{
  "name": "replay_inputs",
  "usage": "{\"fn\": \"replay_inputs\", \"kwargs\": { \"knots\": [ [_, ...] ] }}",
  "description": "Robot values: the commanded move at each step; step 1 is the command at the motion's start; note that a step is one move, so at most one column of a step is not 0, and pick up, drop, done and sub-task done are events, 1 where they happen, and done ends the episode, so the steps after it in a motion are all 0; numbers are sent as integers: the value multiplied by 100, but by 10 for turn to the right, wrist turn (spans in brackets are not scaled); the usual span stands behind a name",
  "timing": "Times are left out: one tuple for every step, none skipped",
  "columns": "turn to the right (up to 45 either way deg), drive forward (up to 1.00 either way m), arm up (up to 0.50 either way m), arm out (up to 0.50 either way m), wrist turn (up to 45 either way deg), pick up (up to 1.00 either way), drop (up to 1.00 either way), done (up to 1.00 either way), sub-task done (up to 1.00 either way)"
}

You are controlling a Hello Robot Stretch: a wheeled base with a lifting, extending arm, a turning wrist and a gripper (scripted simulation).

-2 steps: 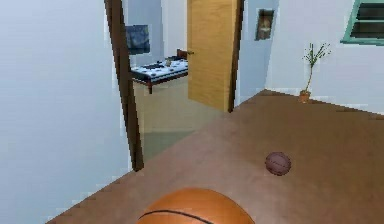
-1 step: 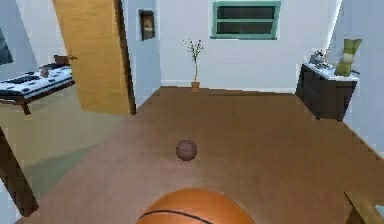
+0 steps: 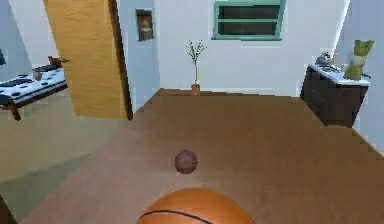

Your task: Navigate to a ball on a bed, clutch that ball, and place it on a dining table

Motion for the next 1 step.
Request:
{"fn": "replay_inputs", "kwargs": {
  "knots": [
    [450,0,0,0,0,0,0,0,0]
  ]
}}
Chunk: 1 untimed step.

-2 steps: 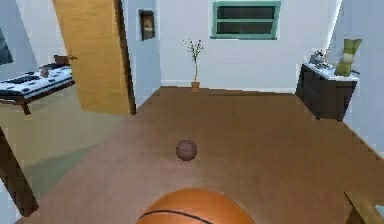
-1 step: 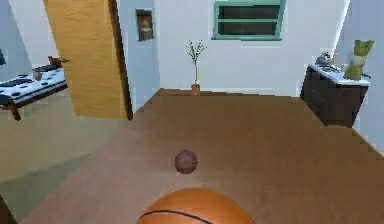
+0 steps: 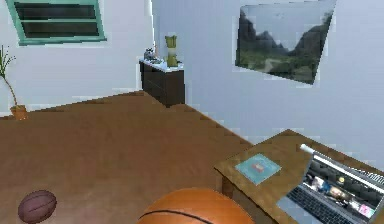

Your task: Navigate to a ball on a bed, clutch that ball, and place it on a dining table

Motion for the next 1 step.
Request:
{"fn": "replay_inputs", "kwargs": {
  "knots": [
    [210,0,0,0,0,0,0,0,0]
  ]
}}
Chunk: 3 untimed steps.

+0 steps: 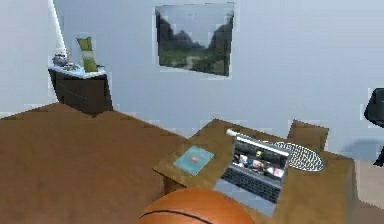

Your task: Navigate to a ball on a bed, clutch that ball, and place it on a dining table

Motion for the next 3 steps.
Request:
{"fn": "replay_inputs", "kwargs": {
  "knots": [
    [0,10,0,0,0,0,0,0,0],
    [450,0,0,0,0,0,0,0,0],
    [450,0,0,0,0,0,0,0,0]
  ]
}}
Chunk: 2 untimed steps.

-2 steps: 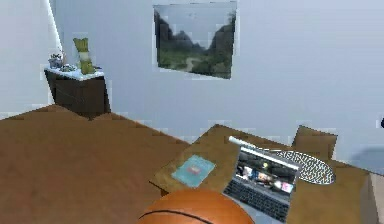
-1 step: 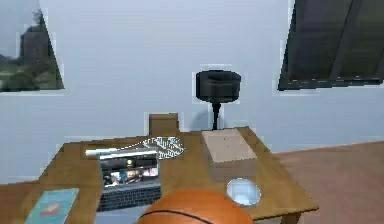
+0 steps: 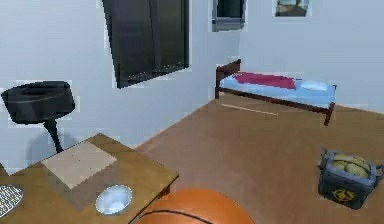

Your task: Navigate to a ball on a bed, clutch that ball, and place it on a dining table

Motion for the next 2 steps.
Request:
{"fn": "replay_inputs", "kwargs": {
  "knots": [
    [450,0,0,0,0,0,0,0,0],
    [270,0,0,0,0,0,0,0,0]
  ]
}}
